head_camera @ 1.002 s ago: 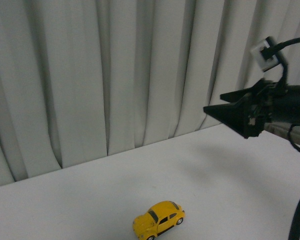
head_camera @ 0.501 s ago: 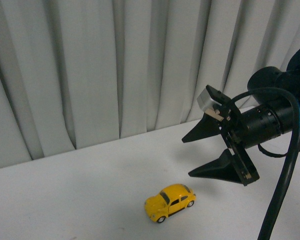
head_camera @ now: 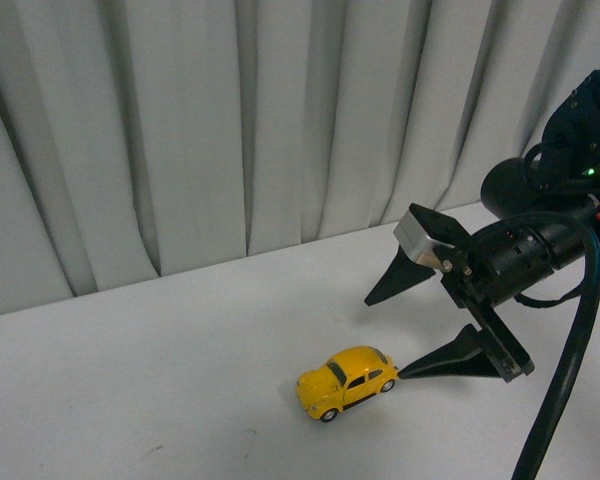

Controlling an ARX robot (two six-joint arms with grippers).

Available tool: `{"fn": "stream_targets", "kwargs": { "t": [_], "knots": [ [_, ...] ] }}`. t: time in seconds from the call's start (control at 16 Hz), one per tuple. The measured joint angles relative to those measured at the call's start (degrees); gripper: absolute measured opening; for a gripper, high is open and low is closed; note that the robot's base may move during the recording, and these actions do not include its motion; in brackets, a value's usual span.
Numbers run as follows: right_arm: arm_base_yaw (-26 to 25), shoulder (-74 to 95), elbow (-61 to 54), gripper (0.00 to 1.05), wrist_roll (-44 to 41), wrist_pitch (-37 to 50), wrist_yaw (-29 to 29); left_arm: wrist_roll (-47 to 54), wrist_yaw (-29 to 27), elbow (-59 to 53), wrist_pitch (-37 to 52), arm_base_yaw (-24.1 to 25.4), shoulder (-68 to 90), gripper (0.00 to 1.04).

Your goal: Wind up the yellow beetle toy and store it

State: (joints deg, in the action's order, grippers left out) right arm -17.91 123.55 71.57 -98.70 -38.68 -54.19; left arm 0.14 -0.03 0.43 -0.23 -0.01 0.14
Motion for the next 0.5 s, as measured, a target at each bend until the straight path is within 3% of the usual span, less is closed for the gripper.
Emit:
{"fn": "stream_targets", "kwargs": {
  "t": [0.5],
  "knots": [
    [0.9,8.3,9.1,0.98,-0.4,-6.4,3.0,0.0,0.0,0.0,0.0,0.0,0.0,0.98]
  ]
}}
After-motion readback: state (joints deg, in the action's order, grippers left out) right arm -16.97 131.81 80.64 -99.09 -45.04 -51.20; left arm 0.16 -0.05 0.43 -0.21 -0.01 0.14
